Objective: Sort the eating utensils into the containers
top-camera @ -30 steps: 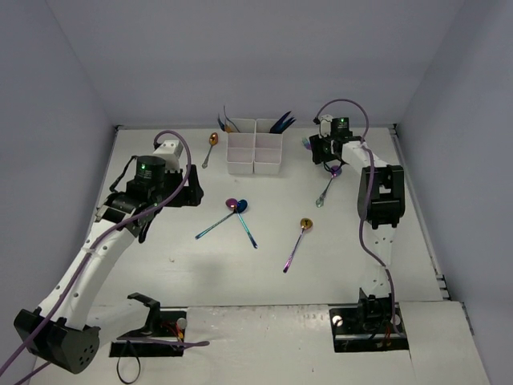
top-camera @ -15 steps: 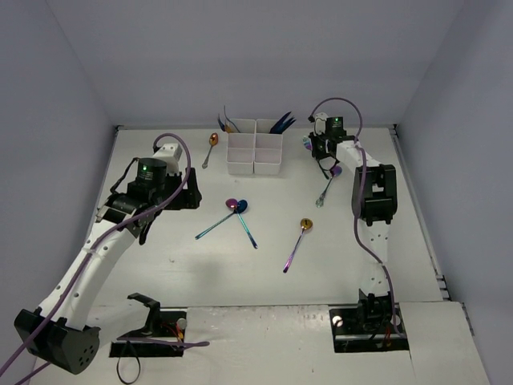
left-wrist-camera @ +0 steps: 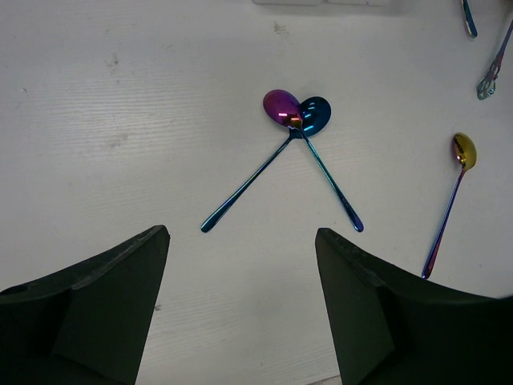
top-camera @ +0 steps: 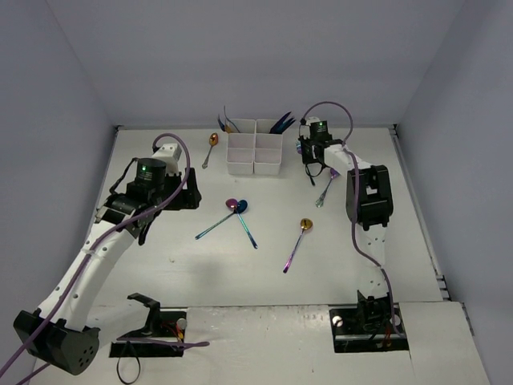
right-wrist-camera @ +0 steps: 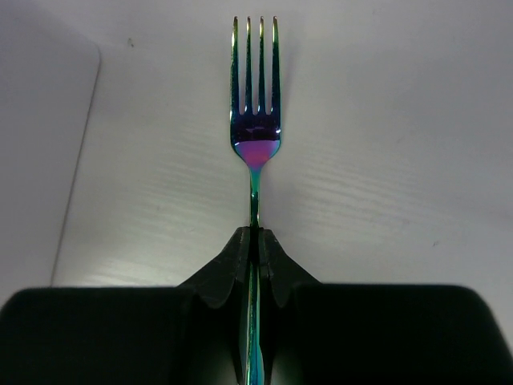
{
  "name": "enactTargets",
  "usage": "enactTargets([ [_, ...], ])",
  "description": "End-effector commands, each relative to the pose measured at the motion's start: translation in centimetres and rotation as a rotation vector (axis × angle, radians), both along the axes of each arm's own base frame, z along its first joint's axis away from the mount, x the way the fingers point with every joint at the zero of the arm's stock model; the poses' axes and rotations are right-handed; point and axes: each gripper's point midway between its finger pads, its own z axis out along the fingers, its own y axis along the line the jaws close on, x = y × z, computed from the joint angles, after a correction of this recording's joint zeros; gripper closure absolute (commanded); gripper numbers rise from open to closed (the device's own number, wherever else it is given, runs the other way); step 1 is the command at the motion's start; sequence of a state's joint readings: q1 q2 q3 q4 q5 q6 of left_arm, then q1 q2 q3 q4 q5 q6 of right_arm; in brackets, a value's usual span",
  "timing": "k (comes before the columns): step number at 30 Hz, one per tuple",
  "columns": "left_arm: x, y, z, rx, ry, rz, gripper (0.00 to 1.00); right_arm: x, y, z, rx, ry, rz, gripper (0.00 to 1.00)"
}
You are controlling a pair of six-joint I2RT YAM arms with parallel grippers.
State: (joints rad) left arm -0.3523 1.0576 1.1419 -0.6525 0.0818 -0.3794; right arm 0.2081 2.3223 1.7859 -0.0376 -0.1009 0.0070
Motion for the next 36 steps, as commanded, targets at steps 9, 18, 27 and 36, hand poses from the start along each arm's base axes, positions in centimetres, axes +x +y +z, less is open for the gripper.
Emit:
enactTargets([
  [9, 3.5, -6.1, 10.6, -0.28, -0.242, -0.17, 0.27, -6.6, 0.1, 18.0, 0.102, -0.274, -0.086, 1.0],
  [18, 6.4, -13.7, 14.8, -0.346, -0.381, -0.384, 0.16, -17.0, 4.3, 22.1, 0.194, -0.331, 0.147, 1.0],
  [27, 8.7, -20.1, 15.6, -0.413, -0.434, -0.493, 0.15, -24.0, 7.9, 25.3, 0.312, -0.386, 0.395, 1.0],
  [36, 9.2, -23.9, 15.1, -0.471, -0.418, -0.569, 0.21, -25.4, 8.6, 26.3, 0.343, -0.406, 0.454, 1.0],
])
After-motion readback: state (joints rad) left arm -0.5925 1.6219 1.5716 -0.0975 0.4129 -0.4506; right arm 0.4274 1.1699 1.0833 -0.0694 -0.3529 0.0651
